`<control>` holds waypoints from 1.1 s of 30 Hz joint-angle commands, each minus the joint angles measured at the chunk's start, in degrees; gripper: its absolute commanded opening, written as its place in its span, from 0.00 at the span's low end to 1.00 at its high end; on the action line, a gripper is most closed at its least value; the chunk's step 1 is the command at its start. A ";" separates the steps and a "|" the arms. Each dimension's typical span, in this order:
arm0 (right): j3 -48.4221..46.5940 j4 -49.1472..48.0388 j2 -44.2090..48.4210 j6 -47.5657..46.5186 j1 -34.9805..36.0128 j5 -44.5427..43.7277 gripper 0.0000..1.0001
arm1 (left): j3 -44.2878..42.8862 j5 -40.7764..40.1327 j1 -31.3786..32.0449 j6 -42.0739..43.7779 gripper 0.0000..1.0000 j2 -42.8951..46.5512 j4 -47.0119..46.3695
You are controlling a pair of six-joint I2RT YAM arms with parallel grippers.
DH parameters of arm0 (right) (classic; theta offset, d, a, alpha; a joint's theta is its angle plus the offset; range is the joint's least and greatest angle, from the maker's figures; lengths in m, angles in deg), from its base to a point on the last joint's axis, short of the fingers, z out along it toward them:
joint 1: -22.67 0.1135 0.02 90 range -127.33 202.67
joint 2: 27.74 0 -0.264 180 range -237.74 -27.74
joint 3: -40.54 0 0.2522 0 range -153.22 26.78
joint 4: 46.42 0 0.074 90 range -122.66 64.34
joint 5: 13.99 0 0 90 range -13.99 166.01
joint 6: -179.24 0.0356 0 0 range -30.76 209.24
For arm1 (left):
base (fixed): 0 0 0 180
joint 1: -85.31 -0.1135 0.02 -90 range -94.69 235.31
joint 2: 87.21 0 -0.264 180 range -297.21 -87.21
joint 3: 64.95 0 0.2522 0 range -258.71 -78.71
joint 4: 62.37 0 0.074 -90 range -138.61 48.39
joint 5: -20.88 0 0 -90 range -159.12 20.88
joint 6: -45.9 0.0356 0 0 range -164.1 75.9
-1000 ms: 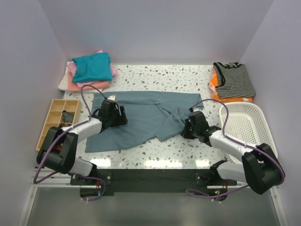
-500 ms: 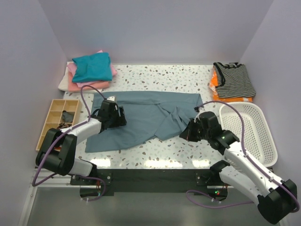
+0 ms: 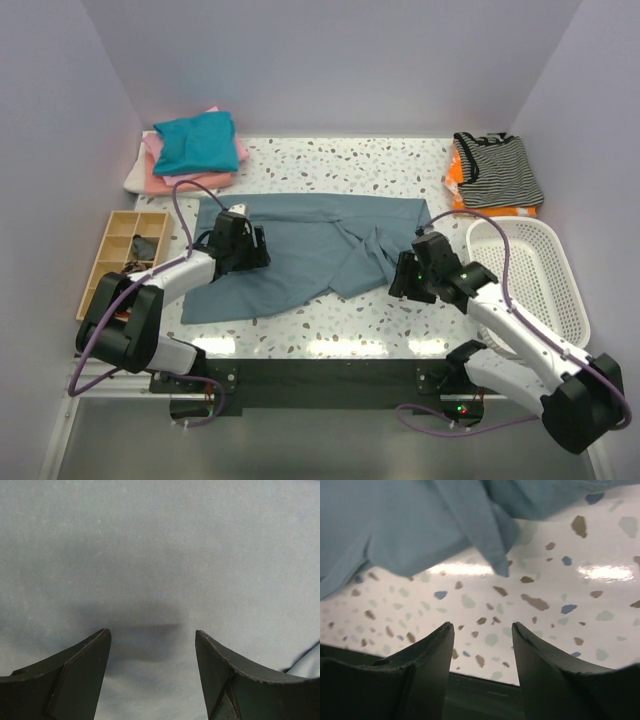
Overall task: Fold and stack the t-shirts
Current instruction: Fold the flattened tshirt in 1/3 of the way
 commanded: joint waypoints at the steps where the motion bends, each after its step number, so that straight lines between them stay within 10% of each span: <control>1: -0.67 -5.41 -6.90 -2.37 0.10 -10.96 0.54 | -0.67 0.45 0.20 0.41 0.73 1.73 -1.57; 15: 1.26 -19.13 -18.07 -7.04 0.01 -10.09 0.58 | -0.23 -0.26 0.11 0.67 0.73 -0.37 -2.37; 18: 1.17 -20.98 -20.18 -7.30 0.01 -8.78 0.45 | -0.14 -0.08 0.20 0.58 0.73 -0.81 -2.63; 22: 0.38 -21.07 -20.81 -7.48 0.10 -6.76 0.00 | -0.14 -0.08 0.11 0.58 0.73 -1.34 -2.72; 33: -0.67 -6.67 1.77 0.16 0.01 8.17 0.00 | -0.23 0.36 0.11 1.11 0.73 -2.22 -3.24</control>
